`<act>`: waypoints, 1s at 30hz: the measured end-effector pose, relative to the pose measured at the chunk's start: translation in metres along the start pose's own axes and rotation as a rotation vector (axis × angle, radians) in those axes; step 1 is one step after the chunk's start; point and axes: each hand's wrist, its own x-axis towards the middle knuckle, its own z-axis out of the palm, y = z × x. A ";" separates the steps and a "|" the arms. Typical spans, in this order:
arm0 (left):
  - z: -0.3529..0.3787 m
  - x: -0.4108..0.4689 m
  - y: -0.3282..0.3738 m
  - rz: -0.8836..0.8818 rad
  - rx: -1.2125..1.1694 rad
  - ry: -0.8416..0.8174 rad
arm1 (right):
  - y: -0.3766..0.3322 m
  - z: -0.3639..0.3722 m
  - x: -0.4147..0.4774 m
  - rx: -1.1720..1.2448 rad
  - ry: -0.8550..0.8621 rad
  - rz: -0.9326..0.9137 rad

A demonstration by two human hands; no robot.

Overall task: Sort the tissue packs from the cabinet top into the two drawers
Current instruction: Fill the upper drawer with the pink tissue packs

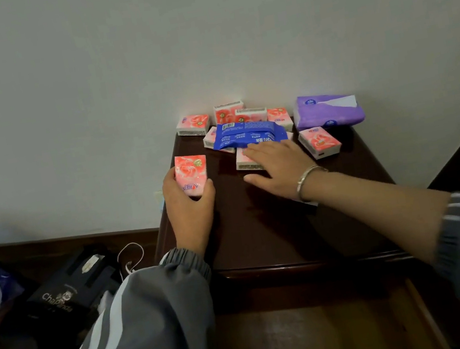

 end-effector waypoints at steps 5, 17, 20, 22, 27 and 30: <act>-0.003 0.001 0.000 -0.006 -0.040 0.032 | -0.023 0.012 -0.002 0.118 -0.039 0.047; -0.008 -0.011 0.007 0.101 -0.076 -0.245 | 0.081 -0.010 -0.030 0.298 0.166 0.374; -0.010 -0.013 0.011 0.097 -0.108 -0.299 | 0.098 -0.004 -0.011 0.272 0.072 0.493; -0.011 -0.013 0.010 0.078 -0.129 -0.285 | 0.099 0.000 -0.002 0.236 0.013 0.547; -0.011 -0.011 0.007 0.026 -0.144 -0.273 | 0.095 0.004 0.003 0.314 0.122 0.668; -0.011 -0.010 0.007 -0.012 -0.167 -0.232 | 0.083 -0.015 -0.010 0.492 0.329 0.700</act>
